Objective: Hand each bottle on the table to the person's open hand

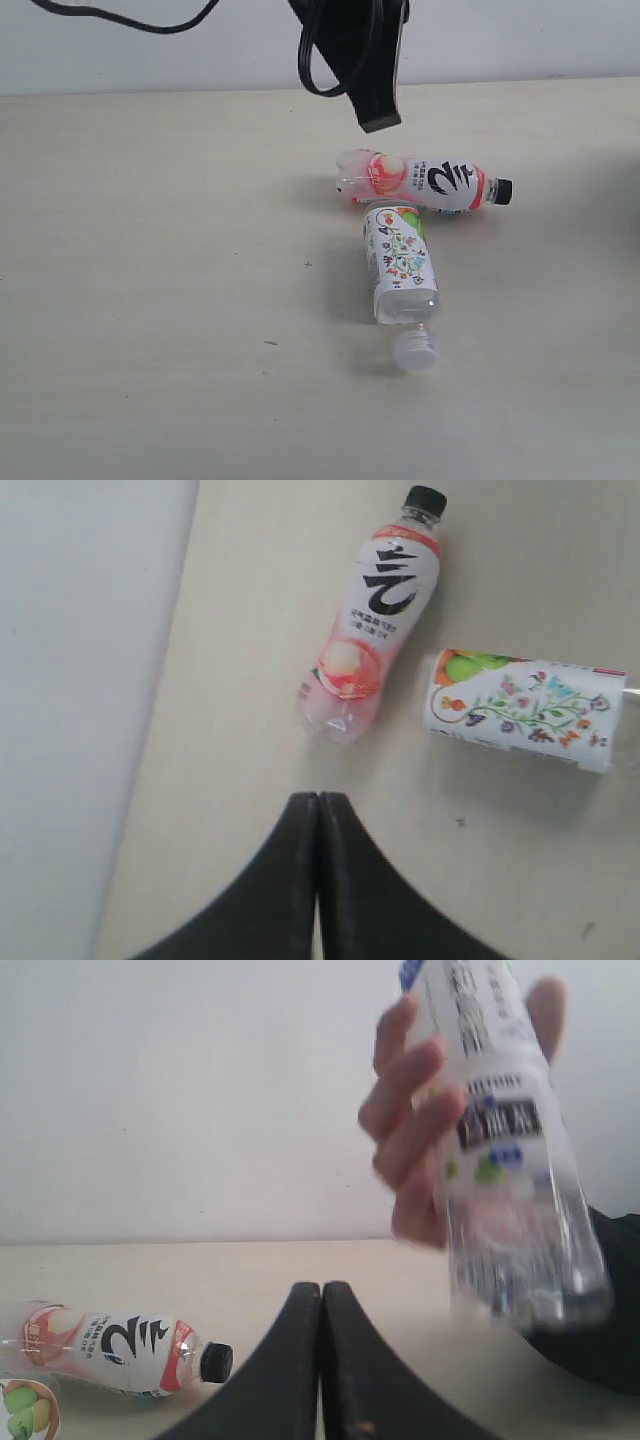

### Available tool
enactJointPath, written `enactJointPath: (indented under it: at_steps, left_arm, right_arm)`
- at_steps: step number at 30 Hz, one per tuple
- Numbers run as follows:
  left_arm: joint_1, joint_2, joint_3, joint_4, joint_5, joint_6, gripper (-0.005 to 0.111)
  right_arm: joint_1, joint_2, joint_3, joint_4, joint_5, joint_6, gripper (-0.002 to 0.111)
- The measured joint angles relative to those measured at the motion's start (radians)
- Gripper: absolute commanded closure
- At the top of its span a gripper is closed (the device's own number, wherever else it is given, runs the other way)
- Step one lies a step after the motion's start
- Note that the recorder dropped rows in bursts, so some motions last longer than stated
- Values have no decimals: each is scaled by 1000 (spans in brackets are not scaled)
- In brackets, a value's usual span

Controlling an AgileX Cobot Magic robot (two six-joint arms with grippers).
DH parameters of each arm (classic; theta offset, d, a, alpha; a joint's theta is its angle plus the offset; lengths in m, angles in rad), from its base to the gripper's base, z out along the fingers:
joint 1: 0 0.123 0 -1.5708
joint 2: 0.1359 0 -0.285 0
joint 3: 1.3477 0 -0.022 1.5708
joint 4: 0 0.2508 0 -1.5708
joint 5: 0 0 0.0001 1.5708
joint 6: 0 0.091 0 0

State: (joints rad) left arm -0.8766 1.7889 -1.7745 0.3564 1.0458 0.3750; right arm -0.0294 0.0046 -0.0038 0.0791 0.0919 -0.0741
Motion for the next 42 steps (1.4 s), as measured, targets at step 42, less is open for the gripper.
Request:
enactJointPath:
  at_steps: [42]
  left_arm:
    - [-29,-996,1584,-305,-1407,-444,106]
  right_arm:
    - [0,0,0,0,0,0,108]
